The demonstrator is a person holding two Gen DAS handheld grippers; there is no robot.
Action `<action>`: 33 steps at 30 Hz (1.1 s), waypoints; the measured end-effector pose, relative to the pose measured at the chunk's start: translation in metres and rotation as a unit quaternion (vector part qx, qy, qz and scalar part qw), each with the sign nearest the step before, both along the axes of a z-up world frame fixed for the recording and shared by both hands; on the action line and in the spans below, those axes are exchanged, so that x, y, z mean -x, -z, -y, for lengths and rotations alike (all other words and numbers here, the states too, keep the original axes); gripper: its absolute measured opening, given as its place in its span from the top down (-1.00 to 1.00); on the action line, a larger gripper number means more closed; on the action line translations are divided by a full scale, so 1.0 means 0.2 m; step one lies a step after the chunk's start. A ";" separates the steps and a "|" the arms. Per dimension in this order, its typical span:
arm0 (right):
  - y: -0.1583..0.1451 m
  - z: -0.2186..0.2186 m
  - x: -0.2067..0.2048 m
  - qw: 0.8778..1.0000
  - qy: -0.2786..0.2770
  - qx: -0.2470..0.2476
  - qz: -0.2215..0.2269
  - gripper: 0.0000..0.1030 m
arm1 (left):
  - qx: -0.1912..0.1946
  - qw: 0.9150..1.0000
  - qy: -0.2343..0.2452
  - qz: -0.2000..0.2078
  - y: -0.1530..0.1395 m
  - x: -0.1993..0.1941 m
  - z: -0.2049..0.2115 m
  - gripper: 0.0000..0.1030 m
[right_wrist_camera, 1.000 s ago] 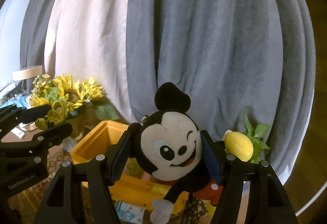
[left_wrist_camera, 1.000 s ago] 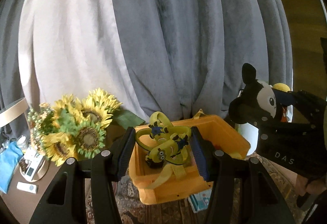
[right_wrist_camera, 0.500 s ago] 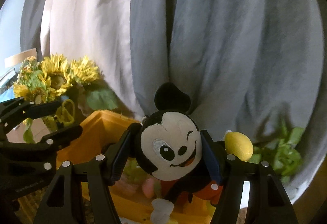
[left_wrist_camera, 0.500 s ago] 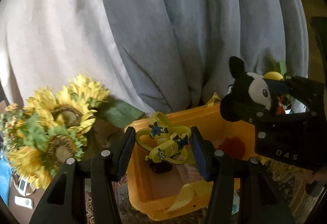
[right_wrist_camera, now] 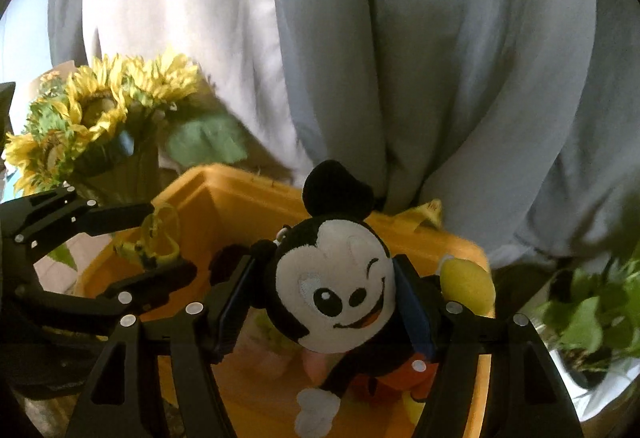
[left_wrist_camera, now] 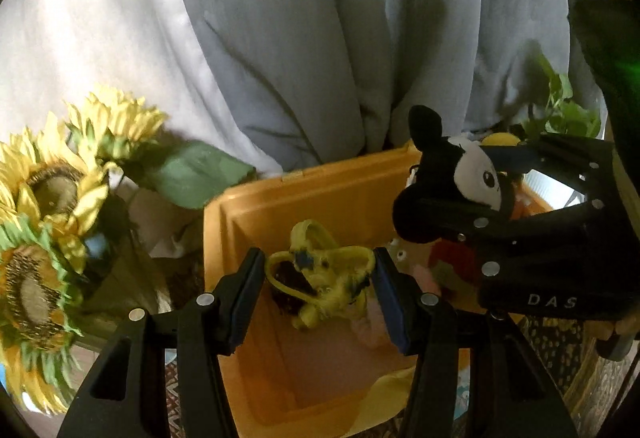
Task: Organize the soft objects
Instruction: 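Carry the minion and Mickey over the crate and open both tools, then withdraw from the crate and grasp the blue tissue box with the right tool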
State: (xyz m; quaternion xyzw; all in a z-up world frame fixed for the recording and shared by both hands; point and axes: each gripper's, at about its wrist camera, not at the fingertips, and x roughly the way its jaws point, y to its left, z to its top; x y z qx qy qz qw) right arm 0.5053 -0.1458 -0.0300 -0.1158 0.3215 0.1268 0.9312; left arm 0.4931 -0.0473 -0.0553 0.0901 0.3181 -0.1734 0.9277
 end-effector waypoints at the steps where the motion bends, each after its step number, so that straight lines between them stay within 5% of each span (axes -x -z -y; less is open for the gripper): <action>1: 0.02 0.00 -0.02 1.000 0.000 -0.005 -0.011 -0.36 | 0.000 1.000 0.001 -0.001 0.01 0.00 0.00 -0.08; 6: 0.06 0.01 -0.05 0.999 0.007 -0.020 -0.032 -0.41 | 0.000 1.000 0.001 0.000 0.01 0.01 0.00 -0.34; 16: -0.03 0.04 0.02 0.999 0.031 -0.024 -0.003 -0.42 | 0.011 1.000 -0.006 0.009 -0.05 0.06 -0.02 -0.51; 31: -0.21 0.08 0.32 0.992 0.095 -0.054 0.066 -0.43 | 0.024 0.994 -0.069 0.087 -0.28 0.34 -0.13 -0.82; 33: -0.23 0.07 0.36 0.991 0.101 -0.060 0.070 -0.57 | 0.029 0.992 -0.076 0.095 -0.30 0.38 -0.16 -0.85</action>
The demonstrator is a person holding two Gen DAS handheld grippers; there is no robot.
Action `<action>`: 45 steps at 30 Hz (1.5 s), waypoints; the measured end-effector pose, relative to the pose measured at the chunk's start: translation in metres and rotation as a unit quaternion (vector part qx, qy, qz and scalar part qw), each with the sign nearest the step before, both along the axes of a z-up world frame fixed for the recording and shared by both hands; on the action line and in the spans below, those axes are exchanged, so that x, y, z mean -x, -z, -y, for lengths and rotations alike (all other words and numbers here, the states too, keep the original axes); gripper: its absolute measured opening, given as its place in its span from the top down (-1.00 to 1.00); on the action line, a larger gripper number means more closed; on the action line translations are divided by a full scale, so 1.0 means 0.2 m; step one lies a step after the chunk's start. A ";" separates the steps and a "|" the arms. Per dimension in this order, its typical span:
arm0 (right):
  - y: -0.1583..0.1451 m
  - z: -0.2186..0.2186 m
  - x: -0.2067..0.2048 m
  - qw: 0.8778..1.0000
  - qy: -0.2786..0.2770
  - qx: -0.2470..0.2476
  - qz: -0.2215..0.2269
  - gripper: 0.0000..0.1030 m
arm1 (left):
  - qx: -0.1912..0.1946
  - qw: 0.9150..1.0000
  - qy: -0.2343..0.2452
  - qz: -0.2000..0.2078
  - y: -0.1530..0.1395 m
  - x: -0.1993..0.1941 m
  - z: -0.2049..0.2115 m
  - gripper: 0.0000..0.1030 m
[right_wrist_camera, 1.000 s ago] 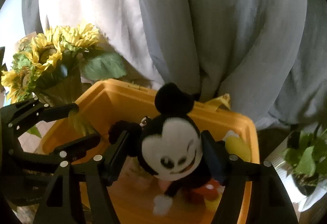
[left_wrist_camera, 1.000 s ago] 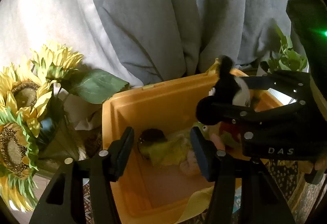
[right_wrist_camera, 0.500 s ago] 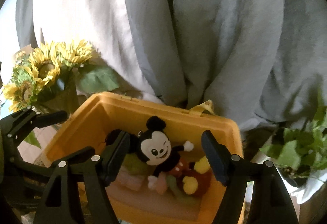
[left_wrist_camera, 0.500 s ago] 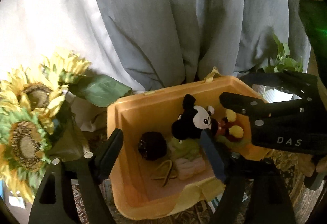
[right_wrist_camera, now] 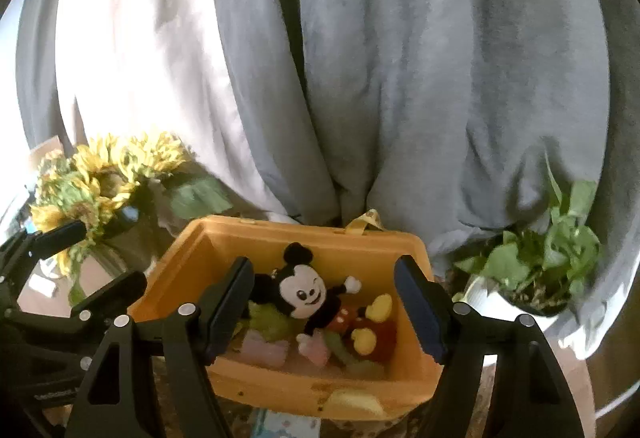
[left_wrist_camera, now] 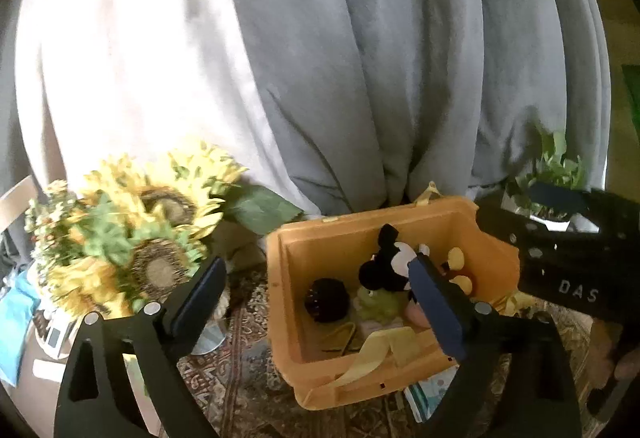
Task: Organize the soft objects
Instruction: 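Withdraw from the crate and grasp the blue tissue box with the right tool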
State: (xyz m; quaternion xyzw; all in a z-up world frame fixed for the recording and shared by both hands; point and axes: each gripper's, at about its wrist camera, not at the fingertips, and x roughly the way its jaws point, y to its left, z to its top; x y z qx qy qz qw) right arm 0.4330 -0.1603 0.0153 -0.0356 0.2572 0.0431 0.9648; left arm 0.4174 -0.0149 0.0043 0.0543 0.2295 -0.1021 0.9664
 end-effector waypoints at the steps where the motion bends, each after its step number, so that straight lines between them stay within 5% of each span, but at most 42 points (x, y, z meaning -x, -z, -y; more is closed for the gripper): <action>1: 0.00 0.00 0.02 1.000 0.003 -0.006 0.001 -0.59 | 0.001 1.000 -0.005 0.004 -0.01 0.02 -0.01 -0.89; 12: 0.04 -0.07 0.21 1.000 0.017 -0.013 0.010 -0.62 | -0.005 0.998 -0.062 0.033 0.05 0.19 -0.13 -1.00; 28: 0.41 -0.12 0.30 0.993 0.007 -0.031 -0.111 -0.62 | -0.034 0.992 -0.082 -0.089 0.38 0.28 -0.20 -1.00; 45: 0.81 -0.11 0.16 0.975 0.004 -0.039 -0.220 -0.62 | -0.076 0.974 -0.101 -0.186 0.70 0.17 -0.17 -1.00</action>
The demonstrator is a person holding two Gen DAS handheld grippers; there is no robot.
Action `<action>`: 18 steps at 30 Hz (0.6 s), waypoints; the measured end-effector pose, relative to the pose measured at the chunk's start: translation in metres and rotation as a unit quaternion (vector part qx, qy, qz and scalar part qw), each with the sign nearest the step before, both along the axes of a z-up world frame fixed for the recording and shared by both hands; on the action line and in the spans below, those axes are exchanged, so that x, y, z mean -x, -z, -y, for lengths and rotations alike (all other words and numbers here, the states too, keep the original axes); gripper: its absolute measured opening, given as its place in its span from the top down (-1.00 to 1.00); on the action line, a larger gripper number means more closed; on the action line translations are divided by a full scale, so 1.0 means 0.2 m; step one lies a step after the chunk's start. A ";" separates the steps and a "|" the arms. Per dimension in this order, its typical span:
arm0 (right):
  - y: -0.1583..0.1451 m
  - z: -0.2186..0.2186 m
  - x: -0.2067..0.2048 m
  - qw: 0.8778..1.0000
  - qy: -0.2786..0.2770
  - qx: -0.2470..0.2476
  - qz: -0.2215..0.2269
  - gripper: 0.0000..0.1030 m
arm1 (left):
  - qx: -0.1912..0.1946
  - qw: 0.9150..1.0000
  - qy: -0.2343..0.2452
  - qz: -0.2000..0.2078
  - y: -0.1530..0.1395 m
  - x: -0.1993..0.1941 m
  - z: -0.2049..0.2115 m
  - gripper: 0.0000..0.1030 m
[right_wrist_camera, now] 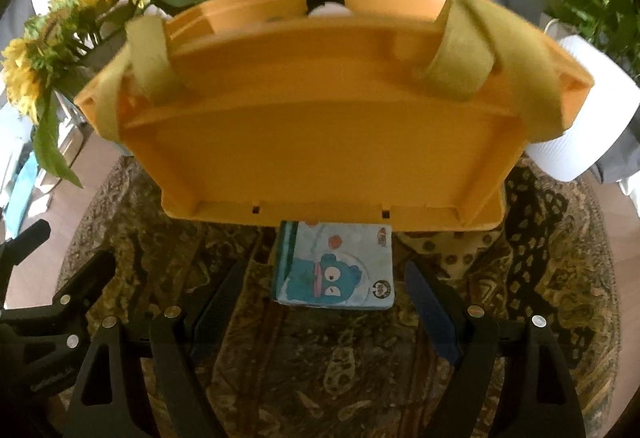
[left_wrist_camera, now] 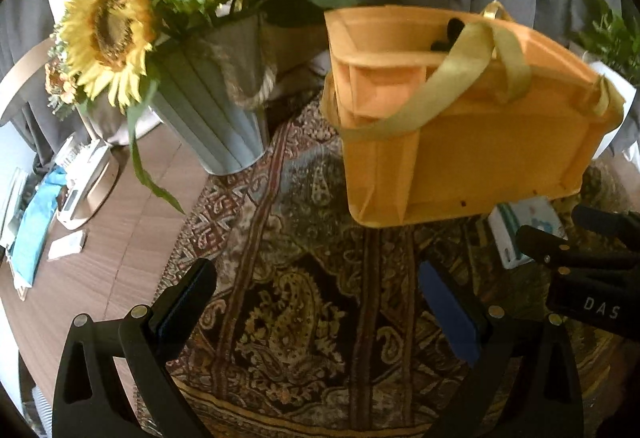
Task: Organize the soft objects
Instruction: 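Withdraw from the crate and grasp the blue tissue box with the right tool, then lift the blue tissue box over the crate and release it with the right tool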
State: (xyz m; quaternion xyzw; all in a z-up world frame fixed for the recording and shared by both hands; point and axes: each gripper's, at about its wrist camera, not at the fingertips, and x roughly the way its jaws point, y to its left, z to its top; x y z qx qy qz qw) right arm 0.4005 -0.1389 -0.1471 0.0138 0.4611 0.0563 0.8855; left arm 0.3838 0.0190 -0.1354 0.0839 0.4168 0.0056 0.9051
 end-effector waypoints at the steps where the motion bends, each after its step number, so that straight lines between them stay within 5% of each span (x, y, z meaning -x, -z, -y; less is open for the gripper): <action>1: 0.01 0.00 -0.01 1.000 -0.001 -0.001 -0.002 -0.62 | -0.002 1.000 -0.001 -0.003 0.01 -0.01 0.00 -1.00; 18: 0.16 0.00 -0.13 1.000 0.000 0.003 -0.018 -0.47 | -0.021 1.000 -0.007 -0.017 0.14 -0.10 0.01 -1.00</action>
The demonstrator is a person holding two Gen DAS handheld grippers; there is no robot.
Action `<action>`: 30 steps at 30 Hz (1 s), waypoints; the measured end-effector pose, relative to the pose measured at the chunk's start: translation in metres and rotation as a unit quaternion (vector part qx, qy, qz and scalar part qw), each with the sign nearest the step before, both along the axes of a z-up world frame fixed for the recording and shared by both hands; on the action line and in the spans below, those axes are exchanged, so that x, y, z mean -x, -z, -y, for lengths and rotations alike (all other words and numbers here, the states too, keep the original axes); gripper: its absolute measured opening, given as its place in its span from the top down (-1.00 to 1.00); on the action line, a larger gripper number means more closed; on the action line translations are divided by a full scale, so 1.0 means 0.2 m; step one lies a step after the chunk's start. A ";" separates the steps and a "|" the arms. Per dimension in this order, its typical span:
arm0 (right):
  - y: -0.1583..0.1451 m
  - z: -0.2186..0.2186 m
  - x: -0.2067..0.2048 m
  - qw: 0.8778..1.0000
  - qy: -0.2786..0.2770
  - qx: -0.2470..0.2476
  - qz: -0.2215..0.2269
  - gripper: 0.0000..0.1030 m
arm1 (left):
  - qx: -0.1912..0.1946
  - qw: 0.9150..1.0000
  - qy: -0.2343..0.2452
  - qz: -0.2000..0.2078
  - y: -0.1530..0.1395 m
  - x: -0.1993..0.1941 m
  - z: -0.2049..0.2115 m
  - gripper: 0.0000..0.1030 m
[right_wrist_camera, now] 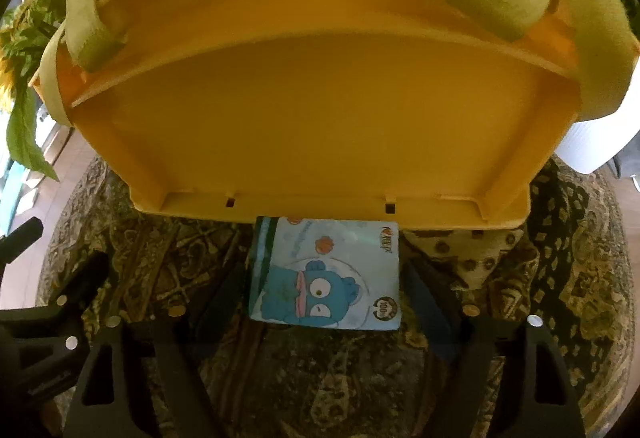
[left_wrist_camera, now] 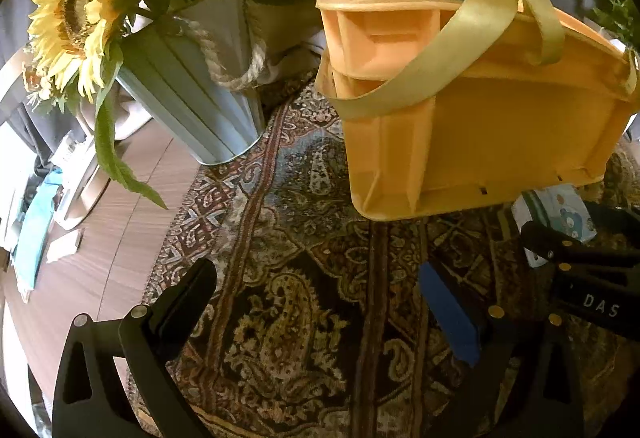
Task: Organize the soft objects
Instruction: 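Lift the blue tissue box over the crate and release it with the right tool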
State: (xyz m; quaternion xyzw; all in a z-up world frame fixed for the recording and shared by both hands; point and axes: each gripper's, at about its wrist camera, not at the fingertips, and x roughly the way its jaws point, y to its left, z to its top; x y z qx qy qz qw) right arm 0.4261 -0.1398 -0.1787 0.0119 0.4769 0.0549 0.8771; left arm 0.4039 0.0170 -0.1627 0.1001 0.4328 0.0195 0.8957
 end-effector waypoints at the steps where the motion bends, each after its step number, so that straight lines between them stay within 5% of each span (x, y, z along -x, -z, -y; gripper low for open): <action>1: 0.00 0.00 -0.01 1.000 -0.002 -0.001 -0.001 -0.46 | 0.000 1.000 0.000 0.000 0.00 0.00 0.00 -1.00; 13: 0.01 0.01 0.02 1.000 -0.003 0.002 0.008 -0.43 | 0.003 1.000 0.006 0.016 -0.06 0.04 0.02 -1.00; 30: -0.35 0.04 0.24 0.996 0.008 0.000 0.085 -0.43 | 0.028 0.995 0.021 0.088 -0.36 0.17 0.05 -1.00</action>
